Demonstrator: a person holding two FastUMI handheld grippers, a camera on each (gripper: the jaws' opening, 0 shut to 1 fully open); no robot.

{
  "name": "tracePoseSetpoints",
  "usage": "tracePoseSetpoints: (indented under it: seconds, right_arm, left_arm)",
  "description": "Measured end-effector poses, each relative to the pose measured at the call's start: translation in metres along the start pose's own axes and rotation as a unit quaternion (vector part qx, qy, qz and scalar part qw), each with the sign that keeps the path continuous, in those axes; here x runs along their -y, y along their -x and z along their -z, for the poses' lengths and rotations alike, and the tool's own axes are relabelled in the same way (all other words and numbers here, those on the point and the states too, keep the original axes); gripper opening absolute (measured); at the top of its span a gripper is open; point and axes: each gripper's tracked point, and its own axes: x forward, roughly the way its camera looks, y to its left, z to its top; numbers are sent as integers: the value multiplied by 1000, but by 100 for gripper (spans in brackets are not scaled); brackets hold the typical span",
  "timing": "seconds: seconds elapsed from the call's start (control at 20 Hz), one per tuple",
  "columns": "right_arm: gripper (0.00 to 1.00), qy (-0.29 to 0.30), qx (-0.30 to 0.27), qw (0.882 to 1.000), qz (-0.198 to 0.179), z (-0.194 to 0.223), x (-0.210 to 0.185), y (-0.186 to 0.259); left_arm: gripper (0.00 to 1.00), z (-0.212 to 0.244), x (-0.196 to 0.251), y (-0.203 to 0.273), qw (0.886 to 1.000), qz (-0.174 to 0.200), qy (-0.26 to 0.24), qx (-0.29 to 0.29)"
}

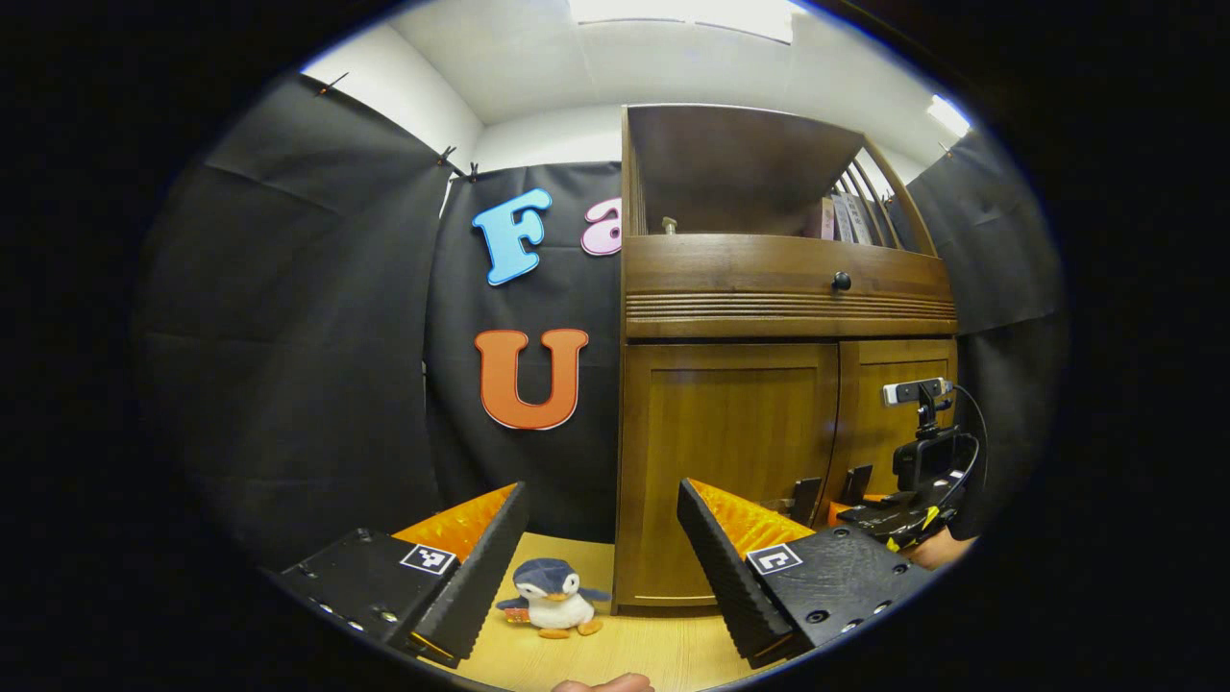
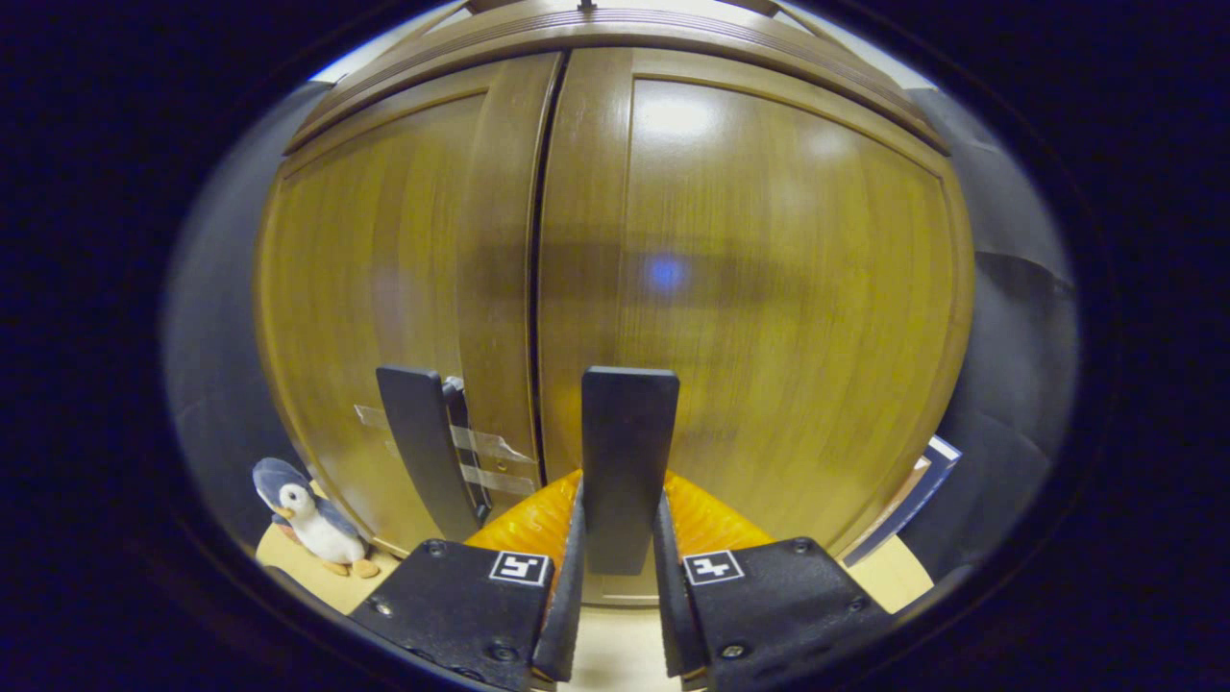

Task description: Open the right door of the double-door shoe cabinet with the right hand, and open the left door with the left hand.

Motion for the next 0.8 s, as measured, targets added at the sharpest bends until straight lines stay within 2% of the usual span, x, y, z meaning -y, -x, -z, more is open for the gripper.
tracePoseSetpoints:
  seconds: [0.15, 0.4, 0.65, 0.8]
  right_arm:
    - [33, -7, -2, 1000, 10, 2, 1, 2]
    - [32, -18, -2, 1000, 18, 6, 2, 13]
    - [31, -25, -1, 1000, 9, 13, 6, 32]
    - [31, -24, -3, 1000, -10, 17, 10, 45]
  left_arm:
    - [94, 10, 3, -6, 1000, 22, -1, -7]
    - [94, 14, 8, -15, 998, 55, -1, -9]
    - [94, 11, 7, -16, 999, 46, 2, -1]
    - [94, 10, 11, -16, 999, 45, 4, 1]
